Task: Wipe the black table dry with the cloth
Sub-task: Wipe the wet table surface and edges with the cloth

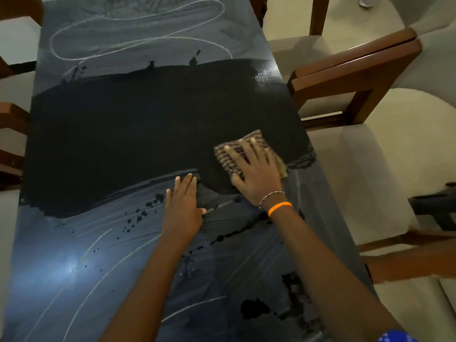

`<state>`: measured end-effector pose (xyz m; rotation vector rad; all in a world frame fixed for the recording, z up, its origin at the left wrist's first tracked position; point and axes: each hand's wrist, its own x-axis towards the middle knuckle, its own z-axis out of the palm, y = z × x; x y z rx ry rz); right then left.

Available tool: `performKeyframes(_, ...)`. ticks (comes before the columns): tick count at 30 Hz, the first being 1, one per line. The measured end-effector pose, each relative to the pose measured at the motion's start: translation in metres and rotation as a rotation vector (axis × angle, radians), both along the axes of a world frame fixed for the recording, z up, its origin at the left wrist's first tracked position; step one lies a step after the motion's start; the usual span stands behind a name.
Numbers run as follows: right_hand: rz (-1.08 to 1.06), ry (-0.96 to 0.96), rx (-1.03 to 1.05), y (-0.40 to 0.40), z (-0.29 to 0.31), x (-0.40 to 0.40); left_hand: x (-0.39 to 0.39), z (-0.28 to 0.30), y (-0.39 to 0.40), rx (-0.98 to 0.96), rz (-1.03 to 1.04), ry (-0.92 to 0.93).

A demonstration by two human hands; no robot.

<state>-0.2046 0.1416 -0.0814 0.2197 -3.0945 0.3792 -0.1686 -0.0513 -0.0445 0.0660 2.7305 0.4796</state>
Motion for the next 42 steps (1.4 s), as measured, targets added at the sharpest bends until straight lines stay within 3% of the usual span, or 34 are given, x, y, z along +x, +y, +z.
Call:
performKeyframes(5, -0.335, -0.016, 0.02, 0.078, 0.003, 0.013, 0.0, 0.0, 0.0, 0.003, 0.003, -0.001)
performKeyframes(10, -0.6, -0.038, 0.009, 0.043, -0.001, 0.032, 0.008, -0.001, -0.003, 0.034, -0.012, 0.076)
performKeyframes(16, -0.418, -0.063, 0.037, -0.054, 0.0, 0.033, 0.032, -0.002, -0.046, 0.138, 0.105, 0.124)
performKeyframes(23, -0.13, -0.067, -0.029, -0.238, 0.004, 0.029, 0.049, 0.003, -0.166, 0.129, 0.29, 0.168)
performKeyframes(29, 0.308, -0.128, -0.064, -0.398, 0.003, 0.04, 0.069, 0.001, -0.279, 0.178, 0.566, 0.174)
performKeyframes(33, 0.553, -0.063, 0.074, -0.433, 0.002, 0.001, 0.079, -0.008, -0.331, 0.272, 0.6, 0.11)
performKeyframes(37, 0.472, -0.03, 0.144, -0.445, 0.004, -0.072, 0.083, -0.012, -0.352, 0.39, 0.525, 0.121)
performKeyframes(42, 0.335, -0.118, 0.11, -0.465, 0.008, -0.11, 0.092, -0.008, -0.358, 0.542, 0.66, 0.083)
